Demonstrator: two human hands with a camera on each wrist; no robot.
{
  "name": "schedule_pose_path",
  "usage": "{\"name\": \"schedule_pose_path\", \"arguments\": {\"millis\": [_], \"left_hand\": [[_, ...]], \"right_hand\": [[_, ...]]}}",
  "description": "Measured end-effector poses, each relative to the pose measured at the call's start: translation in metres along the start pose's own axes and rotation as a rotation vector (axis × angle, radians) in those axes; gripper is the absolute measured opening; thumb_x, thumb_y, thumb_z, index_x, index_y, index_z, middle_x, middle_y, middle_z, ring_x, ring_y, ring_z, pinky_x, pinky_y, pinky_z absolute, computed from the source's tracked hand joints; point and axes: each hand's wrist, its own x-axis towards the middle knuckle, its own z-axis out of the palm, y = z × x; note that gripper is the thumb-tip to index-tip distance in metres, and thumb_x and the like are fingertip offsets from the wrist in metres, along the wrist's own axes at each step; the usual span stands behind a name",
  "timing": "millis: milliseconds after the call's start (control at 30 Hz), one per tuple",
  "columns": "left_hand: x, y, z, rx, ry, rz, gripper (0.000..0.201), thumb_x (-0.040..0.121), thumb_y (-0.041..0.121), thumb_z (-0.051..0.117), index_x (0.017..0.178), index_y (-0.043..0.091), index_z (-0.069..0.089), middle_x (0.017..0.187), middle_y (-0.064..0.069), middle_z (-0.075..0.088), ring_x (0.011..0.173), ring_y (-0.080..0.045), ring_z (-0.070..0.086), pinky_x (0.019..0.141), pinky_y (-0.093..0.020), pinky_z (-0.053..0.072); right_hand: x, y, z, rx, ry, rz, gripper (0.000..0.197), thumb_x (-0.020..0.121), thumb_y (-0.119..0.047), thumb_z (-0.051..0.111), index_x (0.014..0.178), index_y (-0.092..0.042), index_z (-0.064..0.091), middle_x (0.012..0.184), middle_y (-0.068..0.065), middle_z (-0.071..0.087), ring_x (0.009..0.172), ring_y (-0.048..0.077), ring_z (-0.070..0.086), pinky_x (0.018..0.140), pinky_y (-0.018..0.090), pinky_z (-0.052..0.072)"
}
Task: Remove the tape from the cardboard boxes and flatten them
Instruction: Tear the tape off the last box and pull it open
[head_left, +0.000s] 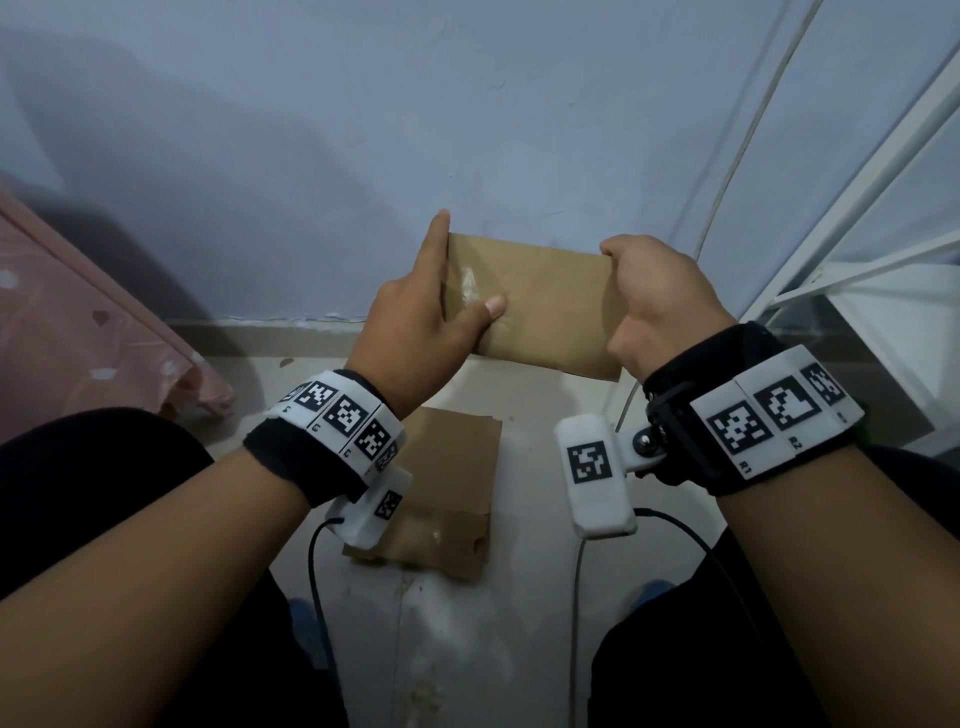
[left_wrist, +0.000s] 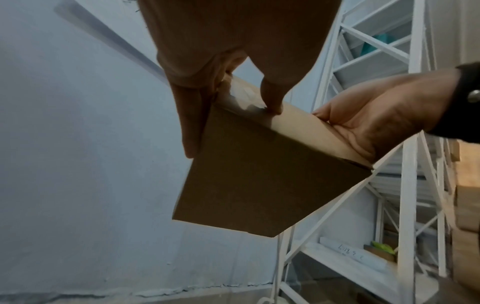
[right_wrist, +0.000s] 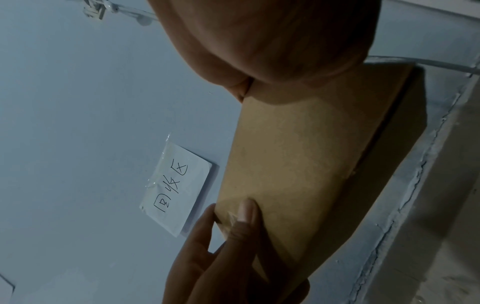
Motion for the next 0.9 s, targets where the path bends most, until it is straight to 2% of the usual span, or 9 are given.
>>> {"name": "schedule_pose_path", "arguments": {"millis": [167, 300, 467, 600, 667, 733, 767, 833, 900], "left_hand": [[-0.0007, 0.0016, -0.0002, 0.065, -0.005, 0.022, 0.079, 0.101, 0.04, 0.051, 0.161, 0.019, 0.004, 0.071, 0.007, 0.052, 0.072, -0.015, 0.055, 0.06, -0.021, 0.035], [-0.0011, 0.0045, 0.0013, -0.006, -0.009, -0.03, 0.096, 0.087, 0.056, 0.068, 0.16, 0.026, 0.013, 0.095, 0.007, 0.056, 0.09, -0.015, 0.055, 0.077, -0.026, 0.041], [0.0016, 0.0011, 0.0008, -0.054, -0.012, -0.022, 0.088, 0.094, 0.038, 0.067, 0.161, 0.024, 0.012, 0.109, 0.007, 0.06, 0.1, -0.015, 0.058, 0.086, -0.024, 0.044], [-0.0027, 0.0029, 0.0042, 0.047, 0.001, 0.05, 0.076, 0.104, 0.034, 0.047, 0.161, 0.016, -0.001, 0.084, 0.011, 0.055, 0.077, -0.016, 0.054, 0.065, -0.024, 0.034], [-0.0029, 0.0043, 0.0052, 0.077, 0.021, 0.069, 0.072, 0.106, 0.037, 0.04, 0.161, 0.013, 0.0, 0.108, -0.003, 0.064, 0.095, -0.027, 0.059, 0.074, -0.027, 0.036], [-0.0035, 0.0072, 0.0044, 0.085, 0.03, 0.068, 0.087, 0.099, 0.051, 0.051, 0.16, 0.014, 0.002, 0.147, -0.008, 0.05, 0.126, -0.027, 0.053, 0.094, -0.032, 0.042], [-0.0037, 0.0086, 0.0036, 0.078, 0.032, 0.064, 0.097, 0.093, 0.056, 0.059, 0.16, 0.014, 0.004, 0.153, -0.007, 0.045, 0.132, -0.025, 0.05, 0.101, -0.034, 0.042], [-0.0036, 0.0094, 0.0033, 0.049, 0.041, 0.056, 0.101, 0.089, 0.055, 0.066, 0.16, 0.015, 0.008, 0.147, -0.006, 0.051, 0.128, -0.025, 0.053, 0.101, -0.036, 0.045], [-0.0028, 0.0079, 0.0044, 0.039, 0.051, 0.06, 0.09, 0.094, 0.045, 0.063, 0.16, 0.013, 0.011, 0.132, -0.007, 0.06, 0.114, -0.025, 0.058, 0.093, -0.035, 0.046]], "right_hand": [[0.0014, 0.0015, -0.0008, 0.012, -0.008, 0.006, 0.007, 0.094, -0.018, 0.057, 0.097, -0.012, 0.06, 0.103, 0.004, 0.061, 0.107, 0.028, 0.064, 0.101, 0.052, 0.051], [0.0012, 0.003, 0.0014, 0.026, -0.01, 0.017, 0.005, 0.093, -0.016, 0.057, 0.091, -0.012, 0.058, 0.1, 0.005, 0.057, 0.094, 0.024, 0.058, 0.102, 0.055, 0.051], [0.003, 0.0005, -0.0002, 0.007, -0.009, -0.012, 0.005, 0.091, -0.016, 0.057, 0.088, -0.013, 0.059, 0.099, 0.004, 0.059, 0.103, 0.028, 0.064, 0.101, 0.054, 0.051], [0.0041, -0.0014, -0.0013, -0.002, 0.001, -0.029, 0.004, 0.09, -0.016, 0.057, 0.089, -0.012, 0.059, 0.096, 0.004, 0.058, 0.097, 0.028, 0.063, 0.101, 0.053, 0.051], [0.004, -0.0014, -0.0002, 0.017, -0.003, -0.022, 0.004, 0.089, -0.016, 0.056, 0.086, -0.013, 0.057, 0.095, 0.005, 0.057, 0.097, 0.029, 0.064, 0.101, 0.054, 0.051], [0.0033, -0.0007, 0.0008, 0.043, -0.01, -0.014, 0.004, 0.089, -0.015, 0.056, 0.085, -0.013, 0.056, 0.095, 0.005, 0.056, 0.091, 0.028, 0.061, 0.099, 0.052, 0.052], [0.0036, 0.0, 0.0012, 0.05, -0.011, -0.012, 0.004, 0.089, -0.015, 0.055, 0.086, -0.013, 0.056, 0.094, 0.006, 0.055, 0.087, 0.026, 0.057, 0.097, 0.049, 0.052], [0.0033, 0.0004, 0.0009, 0.04, -0.012, -0.012, 0.004, 0.091, -0.015, 0.055, 0.088, -0.013, 0.056, 0.094, 0.006, 0.054, 0.085, 0.024, 0.054, 0.095, 0.048, 0.052], [0.0043, -0.0006, -0.0008, 0.028, -0.008, -0.011, 0.005, 0.09, -0.016, 0.055, 0.086, -0.013, 0.056, 0.095, 0.004, 0.056, 0.087, 0.025, 0.057, 0.1, 0.052, 0.051]]}}
